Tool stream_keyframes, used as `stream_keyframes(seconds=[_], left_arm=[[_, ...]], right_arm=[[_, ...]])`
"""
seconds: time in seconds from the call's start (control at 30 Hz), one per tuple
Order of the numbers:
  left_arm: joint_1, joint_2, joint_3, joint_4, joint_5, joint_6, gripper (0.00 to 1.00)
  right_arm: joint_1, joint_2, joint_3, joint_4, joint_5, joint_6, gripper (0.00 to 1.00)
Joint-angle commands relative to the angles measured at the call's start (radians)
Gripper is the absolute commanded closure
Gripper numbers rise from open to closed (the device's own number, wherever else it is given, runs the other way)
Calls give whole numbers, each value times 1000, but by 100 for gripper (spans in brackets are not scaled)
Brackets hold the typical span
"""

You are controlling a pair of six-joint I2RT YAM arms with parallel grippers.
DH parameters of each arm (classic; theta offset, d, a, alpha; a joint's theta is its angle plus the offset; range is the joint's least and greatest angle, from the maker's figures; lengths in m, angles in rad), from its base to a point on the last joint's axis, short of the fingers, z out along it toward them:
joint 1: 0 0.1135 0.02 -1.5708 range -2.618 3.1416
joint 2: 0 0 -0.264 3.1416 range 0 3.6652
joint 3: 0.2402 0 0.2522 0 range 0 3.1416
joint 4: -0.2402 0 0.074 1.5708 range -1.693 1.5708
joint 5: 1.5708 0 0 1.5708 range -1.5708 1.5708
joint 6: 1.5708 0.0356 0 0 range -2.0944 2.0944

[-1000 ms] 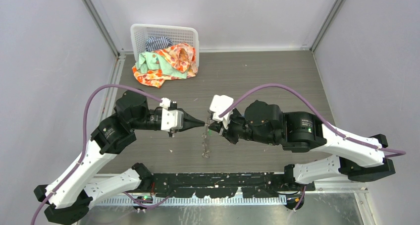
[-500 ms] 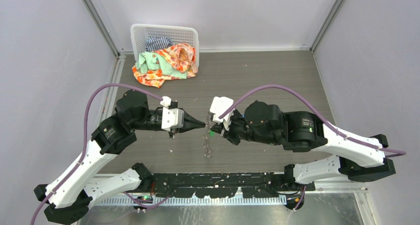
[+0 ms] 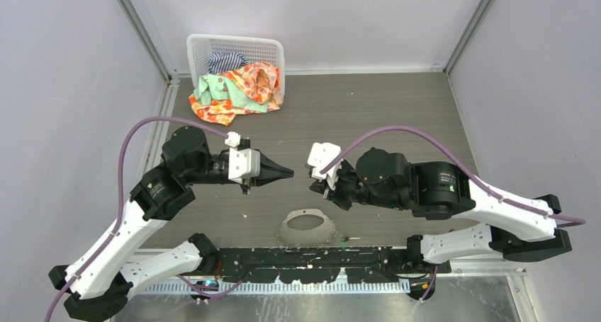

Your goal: Put the keys on the keyring

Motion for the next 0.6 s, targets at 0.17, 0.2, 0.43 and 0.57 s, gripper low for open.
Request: stream_keyframes(seconds=[0.17,0.2,0.43,0.57], left_arm=[[7,-38,-39,1,3,39,100],[7,-39,-45,-9,4,60,100],[7,-36,-95,-125,-7,193,73],[7,-33,-130,-213,34,283,64]], right_arm=[[-6,-16,-9,16,82,12,99],[-6,-19,-30,23,110,26,99],[-92,-62,-267,25,337,380,66],[-139,-106,-484,4,288,665,59]])
